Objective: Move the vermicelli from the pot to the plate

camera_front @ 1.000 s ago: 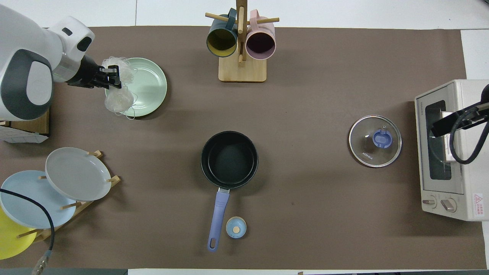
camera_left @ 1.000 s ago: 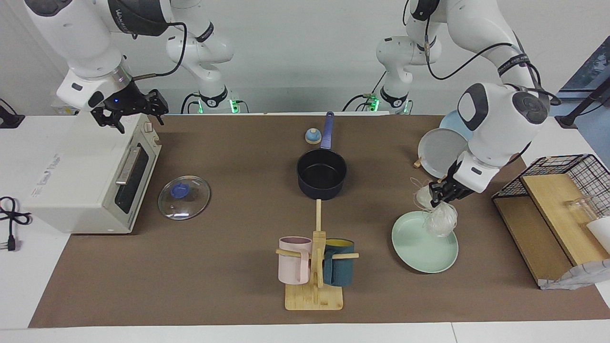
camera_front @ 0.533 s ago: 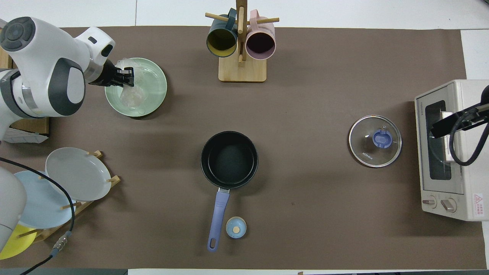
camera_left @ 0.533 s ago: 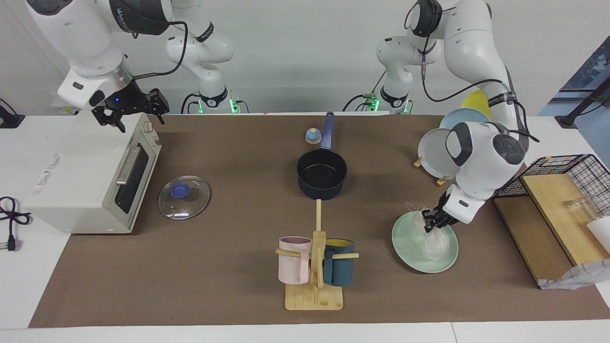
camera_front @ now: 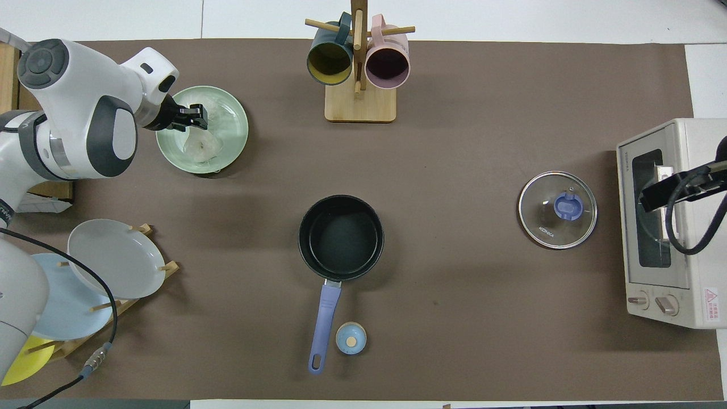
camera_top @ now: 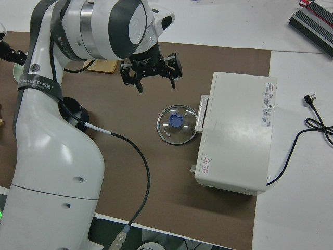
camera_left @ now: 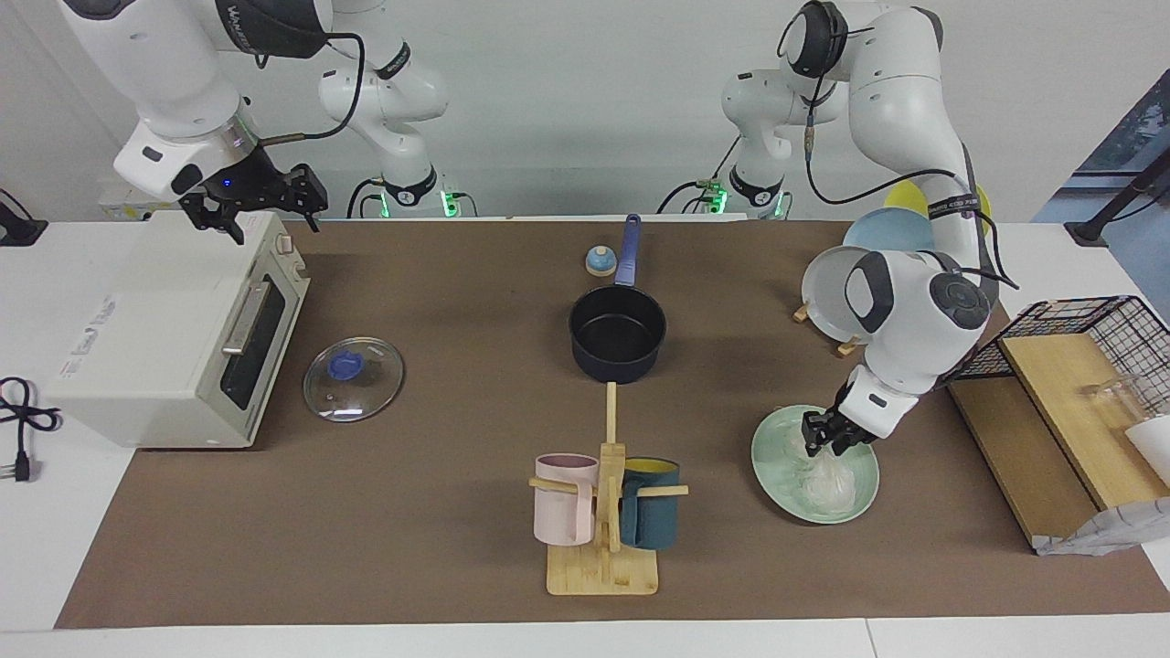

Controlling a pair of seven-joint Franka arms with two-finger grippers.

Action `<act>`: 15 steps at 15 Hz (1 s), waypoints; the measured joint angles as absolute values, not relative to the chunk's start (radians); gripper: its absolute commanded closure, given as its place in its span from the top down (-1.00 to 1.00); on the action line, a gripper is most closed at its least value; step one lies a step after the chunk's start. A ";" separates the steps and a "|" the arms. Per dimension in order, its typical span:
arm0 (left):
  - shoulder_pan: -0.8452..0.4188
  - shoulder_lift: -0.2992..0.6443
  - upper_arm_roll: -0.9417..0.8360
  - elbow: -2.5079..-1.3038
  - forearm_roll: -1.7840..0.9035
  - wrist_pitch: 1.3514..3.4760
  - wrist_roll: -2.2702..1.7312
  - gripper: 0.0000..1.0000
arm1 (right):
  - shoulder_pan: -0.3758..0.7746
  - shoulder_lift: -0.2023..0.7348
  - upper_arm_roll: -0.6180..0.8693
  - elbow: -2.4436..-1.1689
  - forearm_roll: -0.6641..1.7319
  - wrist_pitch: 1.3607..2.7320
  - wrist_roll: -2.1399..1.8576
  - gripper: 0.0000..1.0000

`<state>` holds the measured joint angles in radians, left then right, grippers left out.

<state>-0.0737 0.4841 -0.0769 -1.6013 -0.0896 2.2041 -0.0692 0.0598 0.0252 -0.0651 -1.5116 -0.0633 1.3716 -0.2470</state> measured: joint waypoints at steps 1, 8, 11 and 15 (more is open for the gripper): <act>-0.073 0.468 -0.076 -1.601 -0.090 2.192 -0.069 1.00 | 0.060 0.023 -0.065 -1.513 -0.063 1.372 -0.247 1.00; -0.067 0.248 -0.043 -1.578 -0.073 1.935 -0.070 1.00 | 0.058 0.023 -0.066 -1.518 -0.063 1.408 -0.247 1.00; -0.063 0.135 -0.039 -1.564 -0.053 1.772 -0.070 1.00 | 0.051 0.023 -0.067 -1.518 -0.063 1.413 -0.247 1.00; -0.057 0.010 -0.035 -1.582 -0.048 1.595 -0.070 1.00 | 0.051 0.023 -0.067 -1.518 -0.063 1.415 -0.247 1.00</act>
